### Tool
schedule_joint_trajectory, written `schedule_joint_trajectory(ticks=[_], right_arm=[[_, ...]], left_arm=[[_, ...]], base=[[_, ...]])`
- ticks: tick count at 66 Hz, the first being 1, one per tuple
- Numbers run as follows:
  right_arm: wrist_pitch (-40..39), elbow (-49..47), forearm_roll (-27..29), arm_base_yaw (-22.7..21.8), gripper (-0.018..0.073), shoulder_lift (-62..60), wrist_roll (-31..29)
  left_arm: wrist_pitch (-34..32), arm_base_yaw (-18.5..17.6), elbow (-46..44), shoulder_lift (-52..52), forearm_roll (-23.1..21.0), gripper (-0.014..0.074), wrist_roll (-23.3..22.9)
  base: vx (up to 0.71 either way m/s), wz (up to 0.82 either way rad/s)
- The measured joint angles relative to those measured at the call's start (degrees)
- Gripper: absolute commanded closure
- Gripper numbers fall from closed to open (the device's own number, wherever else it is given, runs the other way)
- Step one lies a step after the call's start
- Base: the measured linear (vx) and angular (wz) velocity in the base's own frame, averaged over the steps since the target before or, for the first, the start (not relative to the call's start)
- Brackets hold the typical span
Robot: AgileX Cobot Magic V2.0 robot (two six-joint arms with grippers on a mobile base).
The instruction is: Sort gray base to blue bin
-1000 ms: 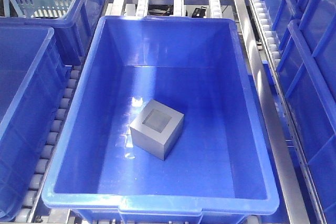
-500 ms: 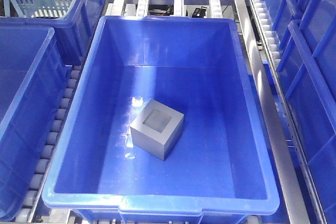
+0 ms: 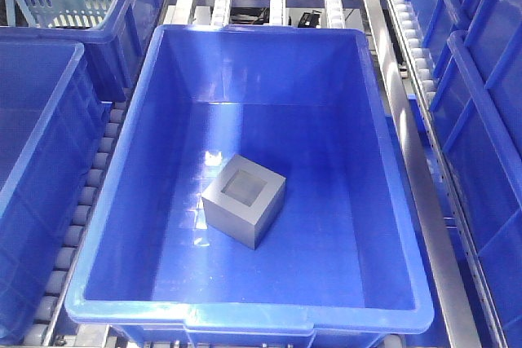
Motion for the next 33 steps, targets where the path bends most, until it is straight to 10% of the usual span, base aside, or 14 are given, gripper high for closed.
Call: schedule_joint_trajectory(ticks=[33], right_arm=[[0.00, 0.00, 0.00, 0.00, 0.0568, 0.00, 0.00]], left_arm=[[0.00, -6.95, 0.00, 0.00, -1.60, 0.0602, 4.14]], base=[[0.00, 0.00]])
